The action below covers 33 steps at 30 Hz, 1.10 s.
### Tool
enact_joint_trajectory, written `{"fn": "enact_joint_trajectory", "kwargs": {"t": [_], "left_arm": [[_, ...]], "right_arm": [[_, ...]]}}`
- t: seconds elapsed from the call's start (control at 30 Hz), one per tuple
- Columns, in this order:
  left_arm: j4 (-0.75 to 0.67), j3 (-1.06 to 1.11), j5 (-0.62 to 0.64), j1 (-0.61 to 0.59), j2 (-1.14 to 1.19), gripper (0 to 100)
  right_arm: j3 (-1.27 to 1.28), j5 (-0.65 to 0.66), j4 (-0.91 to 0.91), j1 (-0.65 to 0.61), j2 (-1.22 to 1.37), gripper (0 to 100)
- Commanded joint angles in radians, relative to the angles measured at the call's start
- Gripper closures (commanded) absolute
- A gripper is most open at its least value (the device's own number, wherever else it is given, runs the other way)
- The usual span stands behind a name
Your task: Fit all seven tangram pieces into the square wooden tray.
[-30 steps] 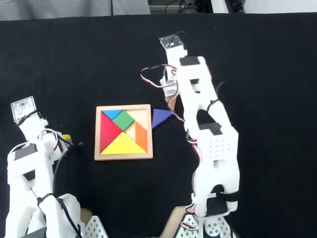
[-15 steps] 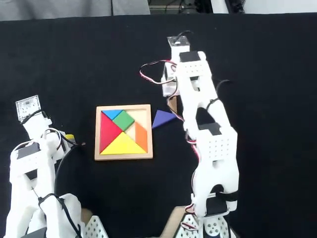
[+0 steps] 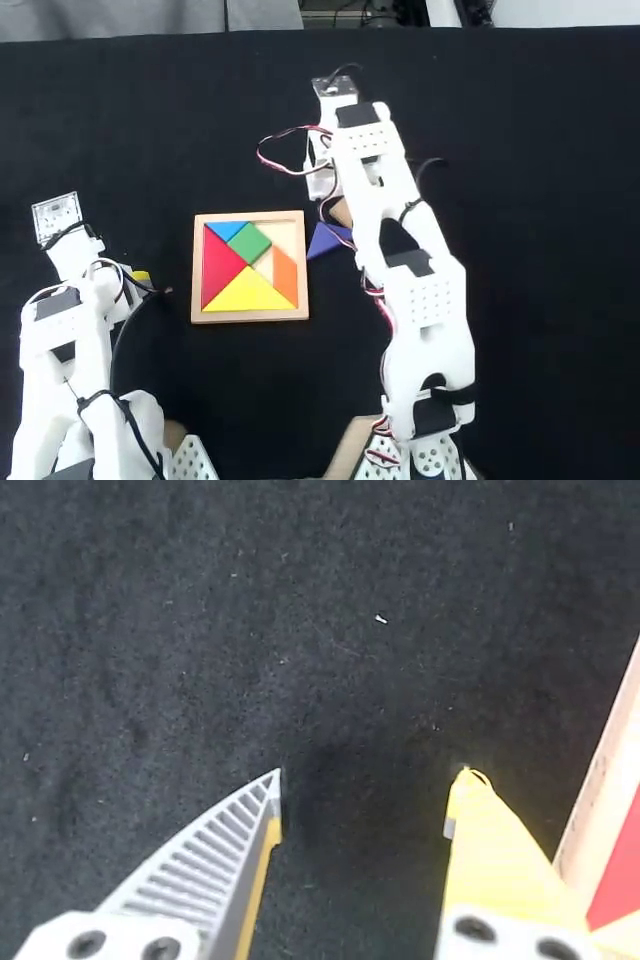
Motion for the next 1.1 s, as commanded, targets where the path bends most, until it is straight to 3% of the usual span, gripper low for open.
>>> {"fn": "enact_joint_trajectory", "kwargs": {"t": [0.0, 0.37, 0.73, 0.93, 1.07], "left_arm": [[-0.018, -0.005, 0.011, 0.016, -0.021, 74], [-0.014, -0.005, 0.011, 0.012, -0.021, 74], [-0.012, -0.004, 0.011, 0.012, -0.021, 74], [-0.015, -0.004, 0.011, 0.012, -0.02, 74], [-0.017, -0.004, 0.011, 0.013, -0.02, 74]], "right_arm": [[-0.021, -0.012, -0.017, -0.034, -0.022, 73.7], [-0.033, -0.011, -0.072, -0.06, 0.077, 74.0], [-0.022, -0.006, -0.028, 0.011, 0.081, 74.3], [-0.01, -0.003, -0.023, 0.014, 0.081, 84.5], [-0.01, -0.003, -0.021, 0.015, 0.081, 85.7]]}}
